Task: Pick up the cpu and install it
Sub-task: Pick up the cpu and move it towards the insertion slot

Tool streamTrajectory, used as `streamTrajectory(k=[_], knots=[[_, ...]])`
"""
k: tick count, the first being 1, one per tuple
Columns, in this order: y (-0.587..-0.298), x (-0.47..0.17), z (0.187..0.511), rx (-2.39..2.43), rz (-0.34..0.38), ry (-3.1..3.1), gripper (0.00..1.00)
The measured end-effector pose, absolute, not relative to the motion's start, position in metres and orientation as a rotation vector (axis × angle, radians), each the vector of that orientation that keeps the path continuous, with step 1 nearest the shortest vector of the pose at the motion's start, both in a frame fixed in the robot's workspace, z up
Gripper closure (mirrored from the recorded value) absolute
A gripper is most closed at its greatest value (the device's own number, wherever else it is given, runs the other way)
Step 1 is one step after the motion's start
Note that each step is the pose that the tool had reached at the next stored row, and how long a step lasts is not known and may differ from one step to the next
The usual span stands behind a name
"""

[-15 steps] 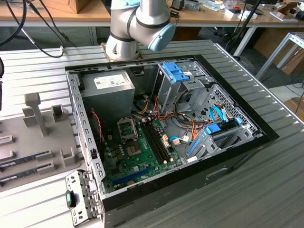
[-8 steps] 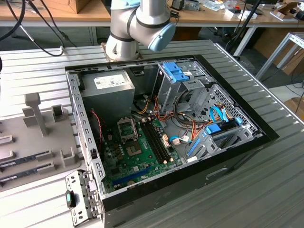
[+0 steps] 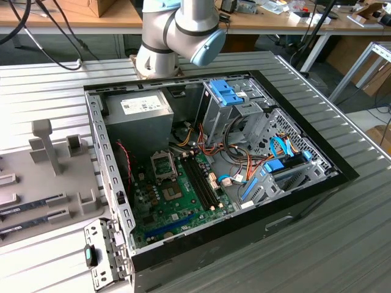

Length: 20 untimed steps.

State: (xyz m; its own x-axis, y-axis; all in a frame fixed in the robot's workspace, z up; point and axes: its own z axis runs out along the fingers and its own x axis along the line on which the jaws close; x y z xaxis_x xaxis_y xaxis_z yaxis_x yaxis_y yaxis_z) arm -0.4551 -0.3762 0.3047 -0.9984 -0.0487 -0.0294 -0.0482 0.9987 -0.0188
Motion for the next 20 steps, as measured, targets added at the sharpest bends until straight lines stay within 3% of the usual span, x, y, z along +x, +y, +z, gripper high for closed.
streamTrajectory(k=[20], knots=[[-0.376, -0.455, 0.325, -0.075, -0.024, 3.111, 0.53]])
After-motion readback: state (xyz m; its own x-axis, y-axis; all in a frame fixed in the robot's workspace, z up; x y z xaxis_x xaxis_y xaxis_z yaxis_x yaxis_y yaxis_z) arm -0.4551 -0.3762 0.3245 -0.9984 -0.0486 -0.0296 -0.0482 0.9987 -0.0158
